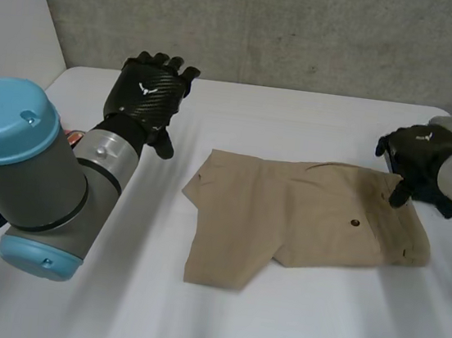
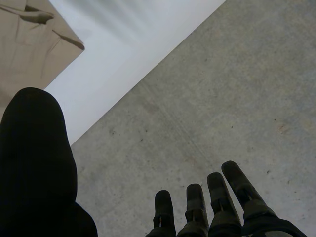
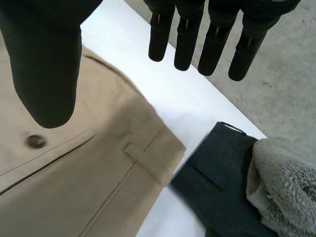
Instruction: Fold the laundry.
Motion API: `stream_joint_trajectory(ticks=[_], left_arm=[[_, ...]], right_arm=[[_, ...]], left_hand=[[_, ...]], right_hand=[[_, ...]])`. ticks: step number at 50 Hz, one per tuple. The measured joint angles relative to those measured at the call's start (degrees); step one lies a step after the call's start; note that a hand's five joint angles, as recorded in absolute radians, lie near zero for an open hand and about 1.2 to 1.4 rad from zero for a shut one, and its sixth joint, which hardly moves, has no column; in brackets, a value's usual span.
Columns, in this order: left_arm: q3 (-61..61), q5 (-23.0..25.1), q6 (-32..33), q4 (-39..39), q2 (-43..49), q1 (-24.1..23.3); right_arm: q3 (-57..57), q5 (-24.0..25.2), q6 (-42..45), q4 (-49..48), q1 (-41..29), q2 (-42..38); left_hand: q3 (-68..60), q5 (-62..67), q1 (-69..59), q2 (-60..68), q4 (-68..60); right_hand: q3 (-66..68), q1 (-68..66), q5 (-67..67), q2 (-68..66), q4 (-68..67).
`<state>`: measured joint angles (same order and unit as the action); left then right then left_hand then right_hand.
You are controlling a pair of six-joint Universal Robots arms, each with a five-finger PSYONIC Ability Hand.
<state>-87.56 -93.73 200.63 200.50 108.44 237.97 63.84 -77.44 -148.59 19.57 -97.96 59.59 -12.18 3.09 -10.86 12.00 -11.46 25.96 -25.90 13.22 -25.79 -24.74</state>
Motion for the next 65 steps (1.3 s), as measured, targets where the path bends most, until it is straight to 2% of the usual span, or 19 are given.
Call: stream_joint_trajectory(ticks=[4, 8, 14, 17, 18, 20, 25, 29, 34, 39, 49, 52, 53, 54, 56, 58, 61, 65], left_arm=[[0.69, -0.59, -0.1, -0.26, 0.47, -0.93], [0.83, -1.17, -0.19, -0.36, 0.76, -1.55], [0.35, -1.48, -0.42, -0.58, 0.56, -1.5], [0.12, -1.43, -0.62, -0.78, 0.27, -1.07], [0.07, -1.4, -0.74, -0.91, 0.1, -0.77], [0.15, -1.35, -0.88, -1.08, -0.05, -0.37], [1.25, -1.3, -1.13, -1.36, 0.01, 0.26], [3.65, -1.23, -1.57, -1.89, 0.89, 0.35], [9.23, -0.73, -3.25, -4.88, 4.21, 0.02], [17.44, 0.5, -6.61, -12.46, 10.01, -1.06], [32.28, 3.76, -12.78, -29.92, 22.0, -3.82], [35.52, 3.42, -13.33, -32.67, 24.62, -4.16], [37.11, 2.54, -13.5, -33.78, 25.69, -4.14], [37.89, 1.82, -13.57, -34.26, 26.11, -4.03], [39.14, 0.1, -13.66, -35.03, 26.57, -3.66], [39.87, -1.81, -13.69, -35.47, 26.33, -3.03], [39.89, -3.78, -13.5, -35.56, 24.79, -1.68], [39.09, -2.71, -11.88, -34.42, 22.1, 0.17]], right_arm=[[-9.51, -0.26, -1.45, 1.57, -0.34, -7.62], [-22.36, -0.91, -3.18, 1.99, -1.26, -19.47], [-33.99, -2.92, -3.7, 2.36, -1.96, -30.79], [-36.94, -3.49, -3.66, 2.54, -2.0, -33.69], [-38.14, -3.66, -3.68, 2.62, -1.94, -34.64], [-38.82, -3.64, -3.92, 2.78, -1.84, -34.58], [-35.67, -2.42, -5.8, 3.45, -2.01, -28.55], [-27.43, 0.3, -6.65, 3.03, -2.88, -18.73], [-13.3, 5.99, -5.64, -1.25, -4.39, -3.31], [-1.58, 10.39, -6.13, -6.11, -6.24, 10.91], [7.0, 14.74, -12.49, -7.71, -8.37, 27.23], [7.83, 15.61, -14.31, -7.6, -8.26, 29.52], [8.25, 15.97, -15.24, -7.72, -8.02, 30.28], [8.45, 16.12, -15.69, -7.91, -7.8, 30.41], [8.82, 16.34, -16.37, -8.49, -7.1, 29.95], [9.01, 16.4, -16.67, -9.25, -6.18, 28.52], [8.75, 16.06, -15.85, -10.67, -4.77, 23.82], [6.81, 14.21, -12.0, -12.01, -4.07, 15.5]], left_hand=[[0.0, 0.0, 0.0, 0.0, 0.0], [0.0, 0.0, 0.0, 0.0, 0.0], [0.0, 0.0, 0.0, 0.0, 0.0], [0.0, 0.0, 0.0, 0.0, 0.0], [0.0, 0.0, 0.0, 0.0, 0.0], [0.0, 0.0, 0.0, 0.0, 0.0], [0.0, 0.0, 0.0, 0.0, 0.0], [0.0, 0.0, 0.0, 0.0, 0.0], [0.0, 0.0, 0.0, 0.0, 0.0], [0.0, 0.0, 0.0, 0.0, 0.0], [-0.11, 0.04, -0.18, 0.11, -0.1], [-11.55, 9.97, -13.7, 11.8, -11.37], [-19.95, 18.16, -23.51, 20.28, -19.75], [-35.03, 34.08, -43.08, 35.59, -36.23], [-47.18, 45.13, -53.94, 47.9, -47.55], [-54.86, 52.98, -56.98, 55.76, -56.19], [-55.58, 53.03, -56.98, 56.31, -56.86], [-55.58, 53.03, -56.98, 56.32, -56.94]], right_hand=[[0.0, 0.0, 0.0, 0.0, 0.0], [0.0, 0.0, 0.01, 0.0, 0.0], [0.56, -0.63, 1.87, -0.59, -0.96], [14.63, -14.75, 15.65, -14.87, -14.33], [28.47, -29.11, 28.1, -29.24, -29.14], [38.93, -38.1, 38.9, -39.94, -40.06], [41.62, -38.62, 41.93, -41.88, -43.68], [41.62, -38.62, 42.62, -41.88, -43.8], [41.62, -38.62, 42.62, -41.88, -43.82], [41.62, -38.62, 42.63, -41.88, -43.83], [41.62, -38.62, 42.62, -41.88, -43.83], [41.62, -38.62, 42.62, -41.88, -43.86], [41.62, -38.62, 42.62, -41.88, -43.94], [41.62, -38.62, 42.62, -41.88, -43.98], [41.66, -38.62, 42.62, -41.88, -44.04], [41.9, -38.62, 42.63, -41.88, -44.06], [41.9, -38.62, 42.62, -41.88, -44.06], [41.92, -38.62, 42.63, -41.88, -44.06]])
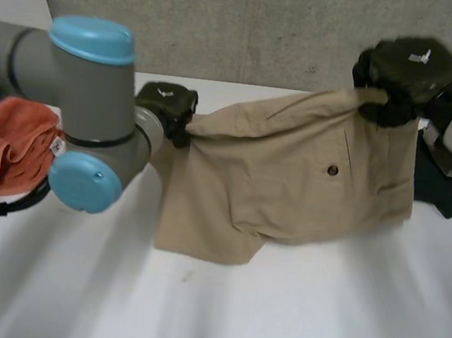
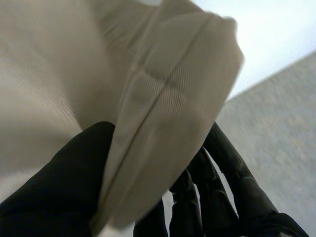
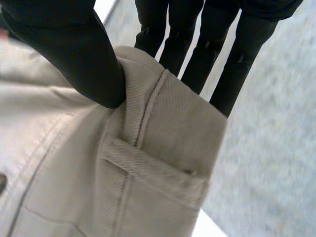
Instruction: Fold the laundry.
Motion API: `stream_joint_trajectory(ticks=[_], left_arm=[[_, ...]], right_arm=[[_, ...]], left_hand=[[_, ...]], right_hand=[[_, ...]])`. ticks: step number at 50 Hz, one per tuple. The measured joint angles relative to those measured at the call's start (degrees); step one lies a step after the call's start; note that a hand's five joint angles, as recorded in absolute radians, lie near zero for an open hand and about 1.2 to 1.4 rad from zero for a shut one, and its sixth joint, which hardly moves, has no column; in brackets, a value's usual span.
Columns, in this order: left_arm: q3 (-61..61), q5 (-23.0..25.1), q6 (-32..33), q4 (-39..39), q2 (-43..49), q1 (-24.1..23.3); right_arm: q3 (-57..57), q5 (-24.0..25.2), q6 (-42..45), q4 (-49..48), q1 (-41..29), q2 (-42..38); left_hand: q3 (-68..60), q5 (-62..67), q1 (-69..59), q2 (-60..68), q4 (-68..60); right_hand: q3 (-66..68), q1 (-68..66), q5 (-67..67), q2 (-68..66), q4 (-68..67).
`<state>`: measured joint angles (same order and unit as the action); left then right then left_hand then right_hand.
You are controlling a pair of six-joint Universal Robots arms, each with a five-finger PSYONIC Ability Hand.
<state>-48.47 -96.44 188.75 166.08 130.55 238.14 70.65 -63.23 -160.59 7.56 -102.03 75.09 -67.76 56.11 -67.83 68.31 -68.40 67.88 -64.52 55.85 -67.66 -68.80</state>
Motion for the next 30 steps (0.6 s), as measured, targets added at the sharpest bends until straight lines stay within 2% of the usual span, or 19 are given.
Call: stream_joint_trajectory(ticks=[6, 9, 11, 12, 14, 17, 23, 30], left_arm=[[1.55, 3.98, 5.17, 5.4, -1.59, 1.86], [5.86, 5.31, 9.3, 12.52, -1.1, 2.84], [9.07, 5.23, 11.04, 17.09, -0.68, 3.23], [9.07, 5.23, 11.04, 17.09, -0.68, 3.23], [14.12, 4.25, 12.62, 24.13, -0.28, 3.58], [18.61, 2.29, 13.31, 31.2, -0.5, 3.83], [20.34, -2.31, 12.96, 39.01, -2.64, 4.84], [9.21, -4.11, 11.53, 39.1, -6.12, 6.13]], right_arm=[[-7.26, -5.94, 5.9, -2.88, -1.42, -12.14], [-16.35, -12.44, 7.6, -8.02, -3.32, -20.3], [-22.2, -16.39, 7.53, -11.95, -4.29, -24.08], [-22.2, -16.39, 7.53, -11.95, -4.29, -24.08], [-31.17, -21.82, 6.59, -18.83, -5.55, -28.42], [-38.6, -25.13, 5.19, -25.67, -6.68, -31.05], [-43.91, -25.61, 2.24, -34.64, -8.28, -31.85], [-37.43, -20.76, -1.03, -36.16, -8.78, -30.67]], left_hand=[[-0.22, 0.0, 0.0, 0.16, -0.04], [-0.22, 0.0, 0.0, 0.16, -0.05], [-0.22, 0.0, 0.0, 0.17, -0.05], [-0.22, 0.0, 0.0, 0.17, -0.05], [-0.22, 0.0, 0.0, 0.19, -0.05], [-0.26, 0.0, 0.0, 0.2, -0.06], [-0.26, 0.0, 0.0, 0.21, -0.06], [-0.26, 0.0, 0.0, 0.22, -0.06]], right_hand=[[0.26, 0.0, 0.0, -0.2, 0.0], [0.31, 0.0, 0.0, -0.21, 0.0], [0.35, 0.0, 0.0, -0.21, 0.0], [0.35, 0.0, 0.0, -0.21, 0.0], [0.36, 0.0, 0.0, -0.21, 0.0], [0.37, 0.0, 0.0, -0.21, 0.0], [0.37, 0.0, 0.0, -0.21, 0.0], [0.37, 0.0, 0.04, -0.35, 0.0]])
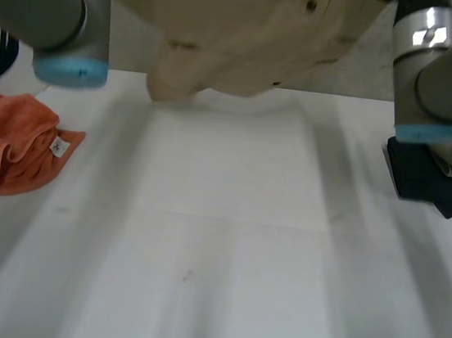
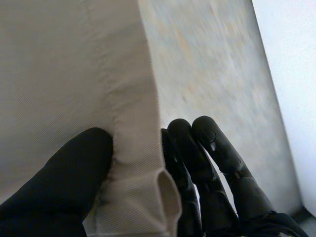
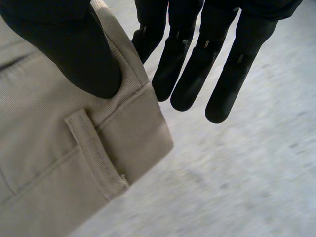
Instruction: Fold the laundry.
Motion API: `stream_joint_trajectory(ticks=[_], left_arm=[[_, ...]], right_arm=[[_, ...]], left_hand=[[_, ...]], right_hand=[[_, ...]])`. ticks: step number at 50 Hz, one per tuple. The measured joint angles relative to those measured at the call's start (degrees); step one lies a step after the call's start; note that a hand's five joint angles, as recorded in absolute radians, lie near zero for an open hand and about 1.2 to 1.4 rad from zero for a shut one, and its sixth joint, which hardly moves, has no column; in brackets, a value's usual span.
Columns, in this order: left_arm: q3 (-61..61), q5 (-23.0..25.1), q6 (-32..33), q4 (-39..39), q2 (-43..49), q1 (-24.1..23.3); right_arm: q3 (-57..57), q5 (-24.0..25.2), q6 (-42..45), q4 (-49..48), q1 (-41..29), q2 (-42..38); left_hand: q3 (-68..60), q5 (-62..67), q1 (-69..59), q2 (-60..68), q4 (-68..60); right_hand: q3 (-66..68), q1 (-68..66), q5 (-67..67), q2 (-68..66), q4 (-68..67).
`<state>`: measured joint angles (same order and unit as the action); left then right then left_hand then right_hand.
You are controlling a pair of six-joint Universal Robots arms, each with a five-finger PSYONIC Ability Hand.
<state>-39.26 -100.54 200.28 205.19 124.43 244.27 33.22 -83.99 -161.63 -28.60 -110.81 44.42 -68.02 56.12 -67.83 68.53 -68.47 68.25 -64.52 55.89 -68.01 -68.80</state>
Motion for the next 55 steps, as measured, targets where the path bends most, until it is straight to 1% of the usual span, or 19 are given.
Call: stream_joint_trajectory(ticks=[6, 8, 13, 14, 18, 22, 25, 26, 28, 30, 35, 38, 41, 45, 51, 55], left_arm=[[-18.23, 0.37, 0.13, -0.75, -2.22, -0.83], [-23.04, 0.43, 0.75, -0.85, -2.17, -1.43], [-33.28, 0.19, 4.05, -1.39, -1.45, -2.92], [-35.99, -0.07, 5.55, -2.08, -1.34, -3.43], [-41.09, -0.86, 8.92, -5.05, -2.07, -4.91], [-45.41, -1.47, 11.42, -11.74, -5.03, -7.31], [-48.09, -1.63, 12.32, -18.75, -8.0, -9.23], [-49.4, -1.61, 12.55, -22.93, -9.67, -10.22], [-51.01, -1.4, 12.42, -28.84, -11.69, -11.3], [-52.25, -0.92, 11.95, -34.03, -13.17, -12.06], [-54.29, 2.34, 9.75, -47.73, -15.46, -14.19], [-54.01, 4.4, 8.85, -52.93, -15.3, -14.97], [-52.47, 5.61, 8.32, -55.7, -14.43, -15.25], [-49.12, 5.48, 8.27, -56.41, -12.81, -14.93], [-41.57, 3.2, 9.95, -55.11, -9.74, -13.18], [-34.16, 2.42, 12.22, -52.37, -6.75, -11.09]], right_arm=[[14.03, 6.18, -0.57, 2.27, 0.0, 0.15], [18.31, 7.26, 0.14, 3.09, 0.12, 0.1], [28.89, 8.48, 4.26, 5.78, 0.92, 0.32], [32.05, 8.54, 6.22, 7.22, 1.34, 0.84], [38.45, 8.49, 10.66, 11.9, 2.36, 3.38], [44.65, 9.06, 15.07, 20.76, 3.14, 8.83], [49.27, 9.92, 19.36, 29.85, 3.48, 14.36], [51.39, 10.25, 21.95, 34.51, 3.64, 17.19], [54.27, 10.29, 26.36, 41.28, 4.07, 21.15], [56.23, 10.01, 29.92, 46.23, 4.55, 23.86], [60.29, 9.05, 38.99, 58.86, 6.27, 28.89], [60.91, 8.77, 41.31, 62.08, 6.84, 29.33], [60.62, 8.55, 41.33, 62.07, 6.95, 28.42], [59.29, 8.04, 39.26, 59.29, 6.74, 26.37], [55.49, 5.94, 34.64, 52.72, 6.38, 22.74], [52.0, 3.73, 30.56, 46.18, 6.05, 20.11]], left_hand=[[-0.02, 0.01, 0.0, 0.01, -0.01], [-0.03, -0.01, 0.0, 0.01, -0.01], [-0.1, 0.0, 0.0, 0.04, -0.03], [-0.1, 0.0, 0.0, 0.04, -0.03], [-0.1, 0.0, 0.0, 0.05, -0.04], [-0.1, 0.0, 0.0, 0.05, -0.06], [-0.1, 0.0, 0.0, 0.05, -0.12], [-0.1, 0.0, 0.0, 0.05, -0.18], [-0.1, 0.0, 0.0, 0.05, -0.18], [-0.1, 0.0, 0.0, 0.05, -0.18], [-0.11, 0.0, 0.0, 0.05, -0.19], [-0.11, 0.0, 0.0, 0.05, -0.18], [-0.11, 0.0, 0.0, 0.05, -0.19], [-0.11, 0.0, 0.0, 0.05, -0.19], [-0.1, 0.0, 0.0, 0.04, -0.19], [-0.11, -0.01, 0.0, 0.05, -0.19]], right_hand=[[0.0, 0.0, 0.7, -0.13, -0.01], [0.0, 0.0, 0.7, -0.13, -0.01], [0.0, 0.0, 0.7, -0.13, -0.01], [0.0, 0.0, 0.7, -0.13, 0.0], [0.0, 0.0, 0.7, -0.13, 0.0], [0.43, 0.0, 0.7, -0.49, 0.0], [0.43, 0.0, 0.7, -0.61, 0.0], [0.43, 0.0, 0.7, -0.62, -0.01], [0.45, 0.0, 0.7, -0.67, 0.0], [0.46, 0.0, 0.7, -0.68, 0.0], [0.47, 0.0, 0.7, -0.68, -0.01], [0.47, 0.0, 0.7, -0.68, -0.01], [0.47, 0.0, 0.7, -0.68, 0.0], [0.47, 0.0, 0.71, -0.68, 0.0], [0.47, 0.0, 0.71, -0.68, -0.01], [0.47, 0.0, 0.71, -0.68, 0.0]])
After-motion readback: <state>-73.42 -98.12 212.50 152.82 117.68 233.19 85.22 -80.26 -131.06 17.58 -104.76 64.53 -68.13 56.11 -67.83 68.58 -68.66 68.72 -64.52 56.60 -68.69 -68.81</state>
